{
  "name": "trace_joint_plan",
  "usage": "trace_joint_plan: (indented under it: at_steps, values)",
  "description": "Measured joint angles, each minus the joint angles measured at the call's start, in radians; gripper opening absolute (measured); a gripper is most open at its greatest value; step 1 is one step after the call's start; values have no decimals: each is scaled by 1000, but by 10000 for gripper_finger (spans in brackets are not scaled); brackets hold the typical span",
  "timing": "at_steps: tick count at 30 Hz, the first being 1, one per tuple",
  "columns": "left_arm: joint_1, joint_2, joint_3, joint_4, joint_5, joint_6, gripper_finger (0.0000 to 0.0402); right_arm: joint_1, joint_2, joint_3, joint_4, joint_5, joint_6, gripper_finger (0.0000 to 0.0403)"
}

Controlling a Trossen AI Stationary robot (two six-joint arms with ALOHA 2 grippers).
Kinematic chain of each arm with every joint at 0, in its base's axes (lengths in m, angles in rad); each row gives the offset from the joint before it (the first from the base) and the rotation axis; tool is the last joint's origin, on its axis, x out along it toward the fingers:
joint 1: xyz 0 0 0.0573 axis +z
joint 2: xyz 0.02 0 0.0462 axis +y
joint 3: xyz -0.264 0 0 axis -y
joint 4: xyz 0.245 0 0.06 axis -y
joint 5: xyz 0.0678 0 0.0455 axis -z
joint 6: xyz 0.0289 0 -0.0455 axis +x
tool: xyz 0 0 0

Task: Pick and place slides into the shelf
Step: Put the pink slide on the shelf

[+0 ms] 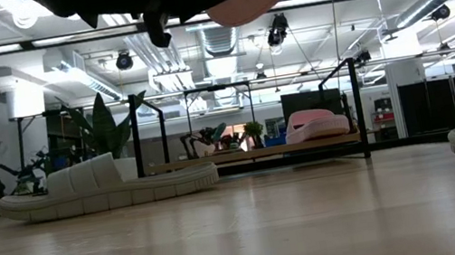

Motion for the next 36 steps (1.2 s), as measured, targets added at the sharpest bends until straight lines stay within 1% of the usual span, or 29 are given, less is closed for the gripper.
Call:
trace_joint_plan:
  at_steps: [4,6,8,11,16,19,22,24,26,30,36]
  values:
    - [0,0,0,0,-1,0,17,0,2,0,-3,-3,-29,20]
    - [0,0,0,0,0,-10,17,0,2,0,-2,-3,-30,15]
    - [0,0,0,0,3,-87,22,0,2,-1,6,-1,-24,12]
    - [3,0,2,1,-5,-199,64,0,2,-1,11,41,-1,11]
    - [8,-11,-4,0,-85,-213,150,0,3,-2,6,126,25,10]
    - [7,-17,-6,-36,-201,-211,200,0,4,-2,0,181,59,10]
    - [7,-26,-7,-49,-328,-208,240,0,4,-2,-17,265,99,9]
    - [7,-30,-7,-49,-363,-205,257,-7,6,-2,-15,323,138,9]
    - [1,-34,-7,-53,-364,-198,264,-14,7,-4,-19,377,182,9]
    - [-27,-34,-4,-17,-356,-150,262,-37,6,-10,-16,432,257,9]
    - [-75,-35,2,35,-359,-41,249,-67,7,-29,-17,444,325,9]
